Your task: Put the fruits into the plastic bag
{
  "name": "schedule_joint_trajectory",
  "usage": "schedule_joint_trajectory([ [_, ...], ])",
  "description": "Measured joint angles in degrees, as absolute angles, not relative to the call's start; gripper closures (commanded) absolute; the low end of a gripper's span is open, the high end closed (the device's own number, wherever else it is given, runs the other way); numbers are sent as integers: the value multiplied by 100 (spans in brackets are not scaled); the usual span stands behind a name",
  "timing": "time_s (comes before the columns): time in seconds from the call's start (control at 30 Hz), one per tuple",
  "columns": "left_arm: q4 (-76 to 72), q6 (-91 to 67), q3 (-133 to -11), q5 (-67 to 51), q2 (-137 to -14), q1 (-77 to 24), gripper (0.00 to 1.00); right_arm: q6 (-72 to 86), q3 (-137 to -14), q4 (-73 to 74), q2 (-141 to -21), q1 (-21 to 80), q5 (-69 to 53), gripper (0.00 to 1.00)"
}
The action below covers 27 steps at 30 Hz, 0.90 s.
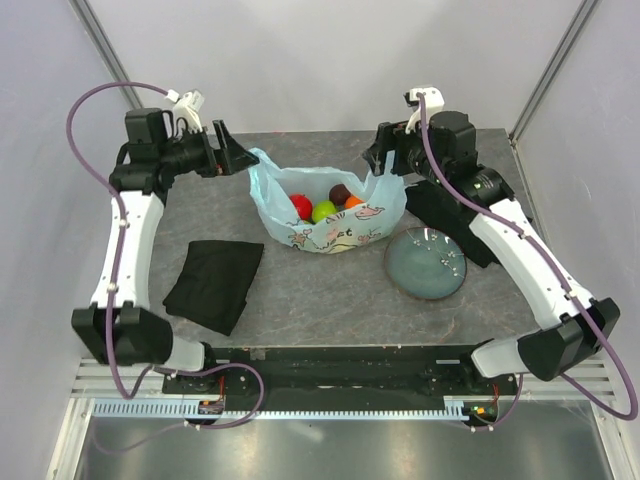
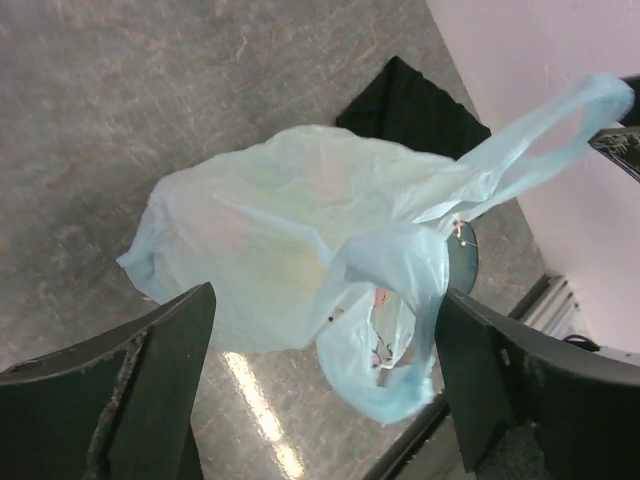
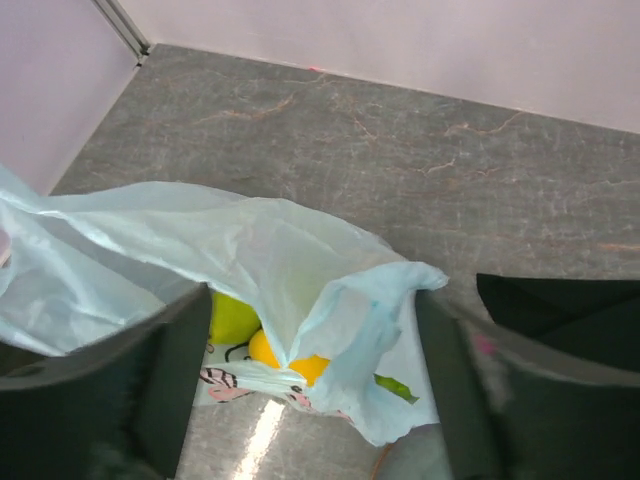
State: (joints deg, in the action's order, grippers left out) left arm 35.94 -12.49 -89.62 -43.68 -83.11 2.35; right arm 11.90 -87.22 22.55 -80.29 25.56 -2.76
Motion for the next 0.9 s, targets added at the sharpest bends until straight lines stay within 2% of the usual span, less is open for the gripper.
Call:
schedule_joint_trajectory([
  [0.23,2718,-1269,-8099,-3509,-6628,156,1,1168,-8694,2495,-7432,2421,-180,2],
  [0.5,2508,-1444,-7806,-2231,-5577,158,1,1374,-8604,2845,-6851,856,-226,2],
  [0.77,2694,-1514,-6549,-1745,-4346,158,1,1435,-6705,2919,-4762,635,685,2],
  [0.9,2720,-1514,-6243,-1645,-3723,158,1,1428,-6143,2886,-4003,635,1188,2],
])
